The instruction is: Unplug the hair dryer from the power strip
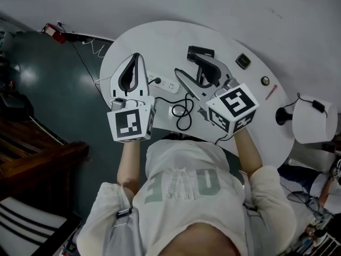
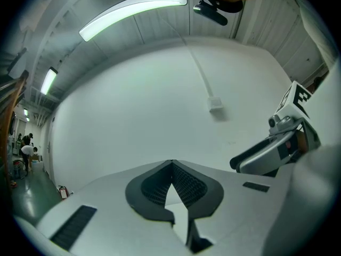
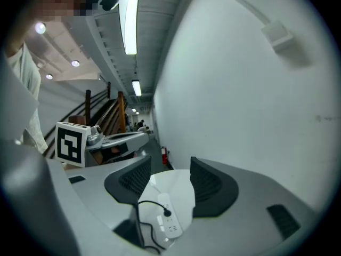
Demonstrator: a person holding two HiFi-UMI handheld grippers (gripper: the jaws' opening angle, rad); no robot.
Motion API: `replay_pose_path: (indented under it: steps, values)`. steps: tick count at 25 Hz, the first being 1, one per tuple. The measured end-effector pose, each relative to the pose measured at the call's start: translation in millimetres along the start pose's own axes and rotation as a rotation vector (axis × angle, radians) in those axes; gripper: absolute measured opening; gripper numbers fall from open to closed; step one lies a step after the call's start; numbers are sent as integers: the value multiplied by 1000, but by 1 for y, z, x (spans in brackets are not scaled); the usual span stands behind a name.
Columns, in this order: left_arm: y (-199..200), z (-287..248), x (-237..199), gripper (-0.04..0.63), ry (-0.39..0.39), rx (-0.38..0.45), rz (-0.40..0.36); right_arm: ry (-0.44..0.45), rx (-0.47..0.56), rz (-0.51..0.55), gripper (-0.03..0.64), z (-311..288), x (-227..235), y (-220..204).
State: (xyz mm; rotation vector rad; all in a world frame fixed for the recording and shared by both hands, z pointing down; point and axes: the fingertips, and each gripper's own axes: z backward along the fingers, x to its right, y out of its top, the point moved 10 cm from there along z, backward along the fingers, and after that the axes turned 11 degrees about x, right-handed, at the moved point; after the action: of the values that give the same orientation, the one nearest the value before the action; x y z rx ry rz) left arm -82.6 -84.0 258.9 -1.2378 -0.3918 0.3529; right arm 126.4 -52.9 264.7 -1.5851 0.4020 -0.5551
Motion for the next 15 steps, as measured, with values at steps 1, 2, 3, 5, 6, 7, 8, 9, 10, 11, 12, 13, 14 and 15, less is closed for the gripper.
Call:
replay_pose_path:
  steps: [1,2,3,5,6,7,8,9,10,11,12,13,14,15]
  values:
    - [-1,0,-1,12,-1,-7,-3,38,-61,-12,222,-7,1,-5]
    - [-2,1,-3,12,-3,-15,-3,78,-133,-16,230,-15,1,-12]
    - [-2,2,-4,12,-4,-24,-4,123,-216,-12,232,-23,2,-20]
    - [-6,6,-7,14,3,-36,-16,219,-389,-6,235,-39,3,-40]
    - [-9,8,-8,12,9,-42,-22,259,-469,-12,238,-47,4,-51]
    - [-12,10,-9,14,16,-49,-24,288,-539,-23,239,-54,6,-62]
    - [-15,11,-10,14,21,-57,-23,307,-601,-34,244,-61,9,-74]
    - [-18,12,-11,14,25,-65,-19,317,-655,-41,247,-67,12,-86]
    - [-20,14,-11,14,29,-71,-14,318,-701,-38,250,-73,16,-98]
    - [-23,15,-12,14,33,-78,-11,313,-744,-25,252,-78,19,-110]
    - [-25,17,-13,14,37,-85,-9,305,-785,-3,261,-82,21,-122]
    - [-28,19,-13,14,39,-92,-7,296,-824,27,275,-86,23,-133]
    - [-30,21,-13,14,40,-100,-6,290,-860,63,278,-89,23,-144]
    - [-33,22,-13,14,41,-109,-6,290,-894,98,279,-91,23,-155]
